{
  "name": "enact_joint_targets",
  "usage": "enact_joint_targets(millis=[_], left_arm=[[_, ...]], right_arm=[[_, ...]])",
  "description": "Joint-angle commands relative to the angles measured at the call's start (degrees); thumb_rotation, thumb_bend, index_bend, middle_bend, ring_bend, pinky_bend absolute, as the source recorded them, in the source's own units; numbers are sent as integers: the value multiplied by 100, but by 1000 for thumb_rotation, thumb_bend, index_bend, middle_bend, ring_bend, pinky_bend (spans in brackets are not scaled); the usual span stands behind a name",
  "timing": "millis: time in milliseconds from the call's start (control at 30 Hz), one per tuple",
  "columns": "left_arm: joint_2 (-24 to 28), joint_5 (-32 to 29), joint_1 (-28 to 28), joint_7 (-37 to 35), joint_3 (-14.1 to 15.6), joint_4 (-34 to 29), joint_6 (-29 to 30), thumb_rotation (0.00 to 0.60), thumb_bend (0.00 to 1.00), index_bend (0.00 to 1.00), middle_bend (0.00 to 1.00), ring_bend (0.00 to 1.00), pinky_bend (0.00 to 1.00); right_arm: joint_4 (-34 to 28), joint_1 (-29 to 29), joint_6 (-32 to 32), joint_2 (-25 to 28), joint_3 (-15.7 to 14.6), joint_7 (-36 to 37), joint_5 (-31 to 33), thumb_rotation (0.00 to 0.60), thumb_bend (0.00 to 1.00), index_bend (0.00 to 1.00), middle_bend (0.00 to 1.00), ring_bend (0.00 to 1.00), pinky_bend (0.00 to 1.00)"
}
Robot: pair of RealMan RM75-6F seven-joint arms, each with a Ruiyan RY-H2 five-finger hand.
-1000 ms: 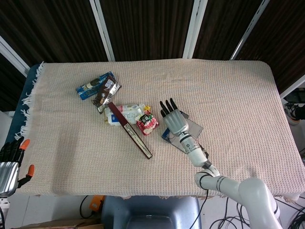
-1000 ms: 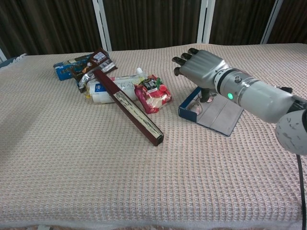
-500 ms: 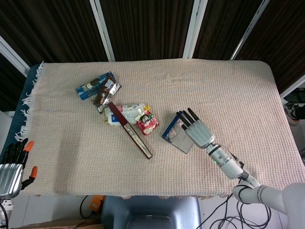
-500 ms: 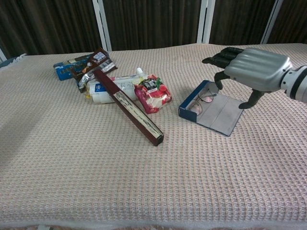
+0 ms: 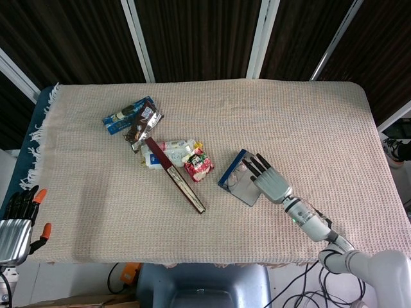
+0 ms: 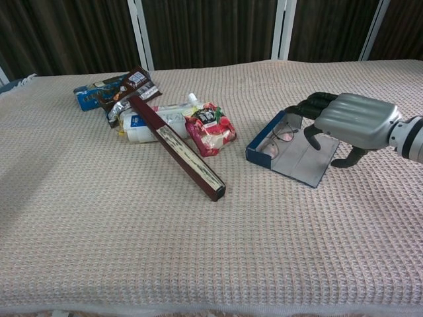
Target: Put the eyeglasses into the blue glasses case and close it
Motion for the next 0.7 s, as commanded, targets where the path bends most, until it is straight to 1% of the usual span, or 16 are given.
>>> enact_joint_targets(millis=[33, 100, 300, 700], left_arm=[[1, -4, -6, -1, -2, 2, -7, 600, 421, 0, 0, 0, 49], [5, -8, -3, -9, -4, -1, -3, 600, 421, 0, 0, 0, 50], [0, -34, -2, -7, -17, 4, -1, 600, 421, 0, 0, 0, 49], [-7, -31, -7, 7, -15, 5, -5, 600, 421, 0, 0, 0, 50]], right_arm=[[262, -11, -38, -202, -3, 171, -96, 600, 384, 636, 72, 0, 0], [371, -8, -89, -270, 11, 237, -101, 600, 401, 636, 72, 0, 0], [550, 7, -131, -360, 43, 355, -158, 600, 402, 621, 72, 0, 0], [439, -69, -48, -221, 61, 302, -254, 600, 402, 603, 72, 0, 0]])
